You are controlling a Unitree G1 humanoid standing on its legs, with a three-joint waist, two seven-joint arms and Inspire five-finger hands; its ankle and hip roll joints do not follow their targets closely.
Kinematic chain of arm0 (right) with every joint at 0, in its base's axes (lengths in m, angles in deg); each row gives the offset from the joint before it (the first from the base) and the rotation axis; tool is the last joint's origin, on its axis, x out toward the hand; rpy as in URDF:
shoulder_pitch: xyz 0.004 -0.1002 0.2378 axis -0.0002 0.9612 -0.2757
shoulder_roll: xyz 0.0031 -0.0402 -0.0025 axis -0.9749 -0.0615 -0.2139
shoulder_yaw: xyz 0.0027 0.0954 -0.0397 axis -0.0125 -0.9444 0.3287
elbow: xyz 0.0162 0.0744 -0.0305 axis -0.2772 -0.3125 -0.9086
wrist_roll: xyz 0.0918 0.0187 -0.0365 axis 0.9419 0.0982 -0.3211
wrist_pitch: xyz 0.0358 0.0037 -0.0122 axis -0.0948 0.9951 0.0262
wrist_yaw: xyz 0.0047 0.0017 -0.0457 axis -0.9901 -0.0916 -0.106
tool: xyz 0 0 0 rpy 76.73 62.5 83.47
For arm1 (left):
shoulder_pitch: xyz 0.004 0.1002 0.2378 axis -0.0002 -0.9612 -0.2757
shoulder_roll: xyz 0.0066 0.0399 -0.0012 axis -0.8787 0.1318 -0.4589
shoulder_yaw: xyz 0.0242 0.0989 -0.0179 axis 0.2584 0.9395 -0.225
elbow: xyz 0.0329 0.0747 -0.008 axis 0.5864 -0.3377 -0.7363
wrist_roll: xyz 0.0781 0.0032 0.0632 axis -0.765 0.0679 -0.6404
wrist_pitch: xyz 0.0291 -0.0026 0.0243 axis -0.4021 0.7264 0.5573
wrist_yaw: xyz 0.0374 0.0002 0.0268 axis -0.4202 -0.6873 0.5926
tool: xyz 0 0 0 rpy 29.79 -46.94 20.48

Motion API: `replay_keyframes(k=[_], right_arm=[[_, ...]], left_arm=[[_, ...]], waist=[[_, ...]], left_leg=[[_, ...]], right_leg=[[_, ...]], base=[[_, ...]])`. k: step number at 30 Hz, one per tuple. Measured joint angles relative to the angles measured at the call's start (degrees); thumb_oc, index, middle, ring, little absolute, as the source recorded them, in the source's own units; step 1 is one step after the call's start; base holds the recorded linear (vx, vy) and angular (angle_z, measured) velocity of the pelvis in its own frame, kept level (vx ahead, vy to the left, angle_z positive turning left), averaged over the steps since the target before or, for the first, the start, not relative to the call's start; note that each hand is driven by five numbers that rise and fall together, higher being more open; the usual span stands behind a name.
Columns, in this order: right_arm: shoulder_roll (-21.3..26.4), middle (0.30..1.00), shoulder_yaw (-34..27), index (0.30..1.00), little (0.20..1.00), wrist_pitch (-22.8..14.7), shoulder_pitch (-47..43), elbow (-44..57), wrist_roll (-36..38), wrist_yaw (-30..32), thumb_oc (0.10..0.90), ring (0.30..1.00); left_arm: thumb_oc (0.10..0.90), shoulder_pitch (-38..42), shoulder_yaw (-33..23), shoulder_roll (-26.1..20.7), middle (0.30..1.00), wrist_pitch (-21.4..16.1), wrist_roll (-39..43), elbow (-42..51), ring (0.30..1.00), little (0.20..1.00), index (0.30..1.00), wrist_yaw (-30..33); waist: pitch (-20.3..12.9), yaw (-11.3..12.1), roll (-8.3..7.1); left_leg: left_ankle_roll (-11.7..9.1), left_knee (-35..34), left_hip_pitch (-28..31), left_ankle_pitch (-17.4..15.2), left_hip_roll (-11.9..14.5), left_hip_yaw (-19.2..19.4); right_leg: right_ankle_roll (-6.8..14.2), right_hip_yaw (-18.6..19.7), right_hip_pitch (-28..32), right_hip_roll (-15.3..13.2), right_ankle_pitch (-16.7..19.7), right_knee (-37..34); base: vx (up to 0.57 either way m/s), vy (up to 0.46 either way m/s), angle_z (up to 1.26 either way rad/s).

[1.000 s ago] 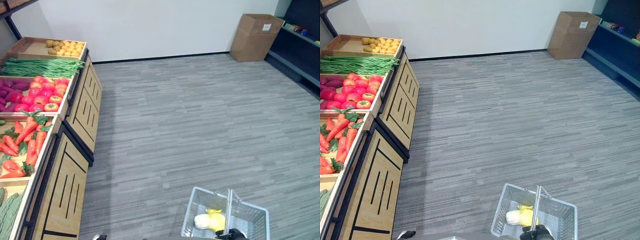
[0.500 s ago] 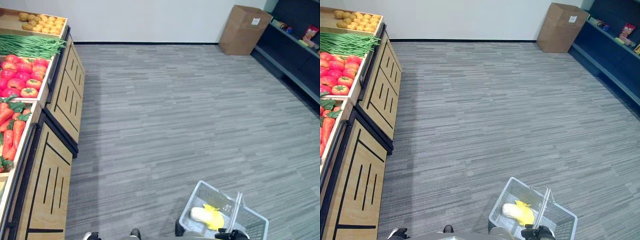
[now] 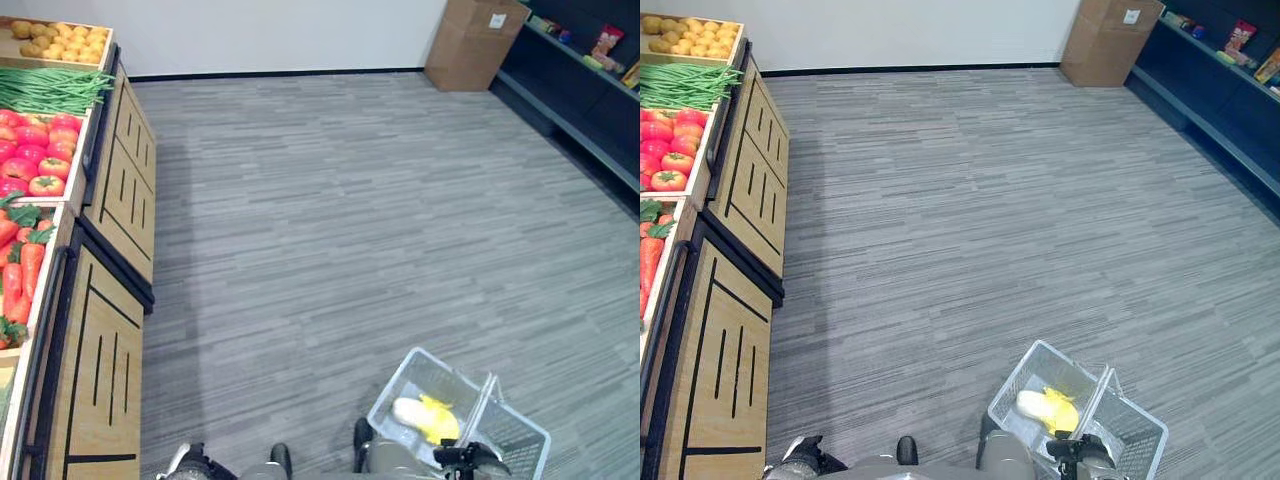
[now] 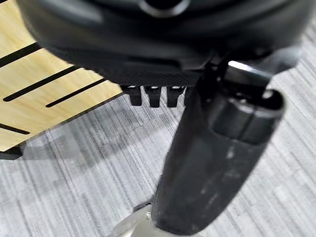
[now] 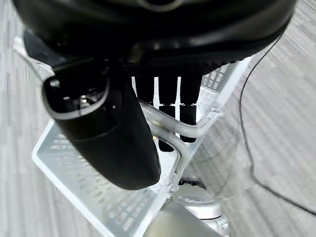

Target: Get the vegetables into the basket

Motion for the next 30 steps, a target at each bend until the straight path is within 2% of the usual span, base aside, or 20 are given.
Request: replay_keyframes(k=[3,4,6,7,8,9,11,12,13,16,17,18,19,20,24,26,27,30], right_arm=[[0.00,0.300,-0.92,0.300,0.300,0.02,-0.70,0.38,0.04,0.00,0.400,0.300],[-0.07,0.300,-0.94,0.300,0.300,0.13,-0.87,0.45,0.07,-0.07,0.400,0.300],[-0.68,0.300,-0.98,0.300,0.300,0.23,-0.29,-0.26,0.10,-0.15,0.400,0.300],[-1.15,0.300,-1.15,0.300,0.300,-0.14,0.72,-0.13,0.09,-0.10,0.400,0.300],[-1.34,0.300,-0.97,0.300,0.300,-0.08,1.38,0.05,0.06,-0.27,0.400,0.300],[-0.78,0.300,-1.02,0.300,0.300,-0.02,2.10,0.04,0.04,-0.39,0.400,0.300],[0.70,0.300,-0.18,0.300,0.300,0.34,2.13,-0.30,-0.49,-0.80,0.400,0.300],[1.23,0.300,0.68,0.300,0.300,0.32,2.07,-0.28,-0.53,-1.05,0.400,0.300],[1.57,0.300,0.91,0.300,0.300,0.26,2.20,-0.03,-0.53,-1.11,0.400,0.300],[2.51,0.300,-0.83,0.300,0.300,0.27,2.18,-0.16,-0.52,-1.18,0.400,0.300],[2.68,0.300,-0.90,0.300,0.300,0.37,2.24,-0.49,-0.49,-1.20,0.400,0.300],[2.96,0.300,-0.89,0.300,0.300,0.37,1.92,-0.68,-0.47,-1.24,0.400,0.300],[3.05,0.300,-0.90,0.300,0.300,0.61,1.59,-0.66,-0.39,-1.45,0.400,0.300],[2.99,0.300,-0.86,0.300,0.300,0.62,1.58,-0.54,-0.39,-1.45,0.400,0.300],[2.95,0.300,0.17,0.300,0.300,0.22,1.34,-0.35,-0.48,-1.53,0.400,0.300],[2.97,0.300,0.35,0.300,0.300,0.30,1.76,-0.13,-0.49,-1.53,0.400,0.300],[2.81,0.300,0.63,0.300,0.300,0.37,1.97,-0.90,-0.48,-1.54,0.400,0.300],[3.13,0.300,2.12,0.300,0.300,0.30,2.48,-1.31,-0.45,-1.63,0.400,0.300]], left_arm=[[0.900,0.19,-0.08,0.26,1.000,-0.11,0.05,-1.02,1.000,1.000,1.000,0.00],[0.900,0.12,-0.14,0.26,1.000,0.00,0.05,-1.57,1.000,1.000,1.000,-0.03],[0.900,-0.66,-0.18,0.22,1.000,0.11,0.01,-2.80,1.000,1.000,1.000,-0.19],[0.900,-1.91,-0.41,-0.20,1.000,0.14,-0.03,-3.15,1.000,1.000,1.000,-0.31],[0.900,-2.68,-0.85,-0.33,1.000,0.26,-0.04,-3.63,1.000,1.000,1.000,-0.32],[0.900,-2.99,-0.95,0.57,1.000,0.50,-0.04,-4.14,1.000,1.000,1.000,-0.35],[0.900,-2.95,-1.18,2.51,1.000,0.71,-0.10,-3.99,1.000,1.000,1.000,-1.01],[0.900,-2.72,-1.00,2.77,1.000,0.88,-0.43,-3.84,1.000,1.000,1.000,-0.99],[0.900,-2.28,-0.54,2.78,1.000,0.95,-0.48,-3.94,1.000,1.000,1.000,-0.99],[0.900,0.86,0.47,2.48,1.000,0.51,-0.77,-4.31,1.000,1.000,1.000,-1.05],[0.900,1.58,0.41,2.47,1.000,0.12,-0.77,-3.87,1.000,1.000,1.000,-1.02],[0.900,1.91,0.38,2.52,1.000,-0.14,-0.74,-3.26,1.000,1.000,1.000,-1.18],[0.900,2.92,0.38,2.50,1.000,-0.50,-0.71,-3.31,1.000,1.000,1.000,-1.18],[0.900,3.42,0.36,2.46,1.000,-0.51,-0.69,-3.27,1.000,1.000,1.000,-1.12],[0.900,3.28,0.08,2.70,1.000,-0.25,-0.48,-3.65,1.000,1.000,1.000,-0.95],[0.900,3.10,-0.12,2.84,1.000,-0.17,0.08,-3.57,1.000,1.000,1.000,-0.80],[0.900,3.34,-0.21,2.45,1.000,-0.29,0.47,-3.48,1.000,1.000,1.000,-0.40],[0.900,3.56,-0.77,2.17,1.000,-0.33,0.52,-3.38,1.000,1.000,1.000,0.05]], waist=[[1.09,-1.70,0.22],[1.85,-2.17,0.59],[2.26,-2.63,-0.40],[2.29,-3.17,-1.71],[1.84,-3.39,-2.41],[1.67,-3.68,-1.84],[0.54,-4.02,1.25],[0.15,-4.83,2.70],[0.08,-5.91,3.38],[0.64,-8.34,5.22],[0.33,-8.77,5.63],[0.48,-8.63,6.39],[0.51,-8.87,6.47],[0.48,-9.02,6.46],[0.11,-8.40,6.27],[0.23,-8.02,5.93],[0.10,-7.62,5.07],[0.12,-6.79,4.14]], left_leg=[[1.04,0.13,-0.76,0.35,-0.26,-2.86],[0.66,0.20,-0.67,0.12,0.07,-4.00],[-0.43,0.08,0.58,-0.45,0.31,-5.75],[-2.37,-0.26,2.40,-1.72,0.07,-6.73],[-3.29,-0.27,3.18,-2.33,-0.06,-7.48],[-4.74,-0.25,4.03,-3.86,1.02,-9.46],[-6.12,1.26,4.06,-5.10,4.27,-14.48],[-6.94,1.66,4.41,-5.31,6.13,-15.47],[-7.41,1.90,4.23,-5.56,7.01,-17.37],[-8.01,2.55,2.43,-5.20,8.63,-21.85],[-8.76,1.80,2.16,-4.45,8.65,-22.58],[-8.87,1.78,1.82,-4.20,9.66,-23.05],[-9.08,2.92,0.87,-4.09,9.71,-24.11],[-9.17,4.12,-0.13,-4.14,9.65,-24.55],[-13.48,6.98,-1.47,-2.81,10.45,-24.36],[-14.40,11.83,-3.43,-2.89,10.15,-24.43],[-16.04,17.54,-5.54,-3.33,9.46,-23.96],[-16.23,27.94,-8.74,-3.02,9.36,-21.16]], right_leg=[[0.48,2.37,-0.78,0.59,0.67,-5.75],[0.22,2.47,-0.68,0.86,1.75,-9.35],[-0.10,2.65,0.22,1.42,3.25,-13.17],[0.35,1.68,1.40,1.34,2.08,-15.27],[-0.99,0.60,2.10,1.53,1.83,-15.93],[-1.38,-0.27,2.98,2.41,2.93,-15.10],[-2.48,-0.95,4.59,6.27,3.01,-14.82],[-5.83,-1.09,5.27,7.66,2.20,-13.83],[-6.60,-0.72,4.98,8.58,0.79,-12.25],[-7.69,-4.02,3.40,8.79,-2.94,-7.50],[-8.57,-4.99,2.90,8.75,-3.56,-6.84],[-8.44,-5.38,2.60,9.17,-4.57,-5.77],[-8.76,-6.35,1.87,9.24,-6.20,-4.26],[-8.66,-6.86,1.82,9.13,-6.70,-4.10],[-10.91,-7.84,2.33,10.32,-7.98,-4.40],[-10.63,-8.19,4.06,10.74,-8.44,-6.27],[-11.33,-8.47,5.45,10.85,-7.52,-7.79],[-12.55,-8.54,8.93,11.74,-8.43,-9.78]], base=[[0.24,-0.012,0.46],[0.29,0.020,0.53],[0.27,0.022,0.51],[0.25,0.007,0.40],[0.27,0.008,0.48],[0.29,0.010,0.44],[0.37,-0.034,0.34],[0.39,-0.115,0.32],[0.40,-0.184,0.48],[0.29,-0.128,0.64],[0.27,-0.151,0.65],[0.27,-0.164,0.45],[0.32,-0.171,0.39],[0.29,-0.162,0.42],[0.29,-0.171,0.10],[0.25,-0.140,0.13],[0.18,-0.123,0.14],[0.26,-0.143,-0.02]])
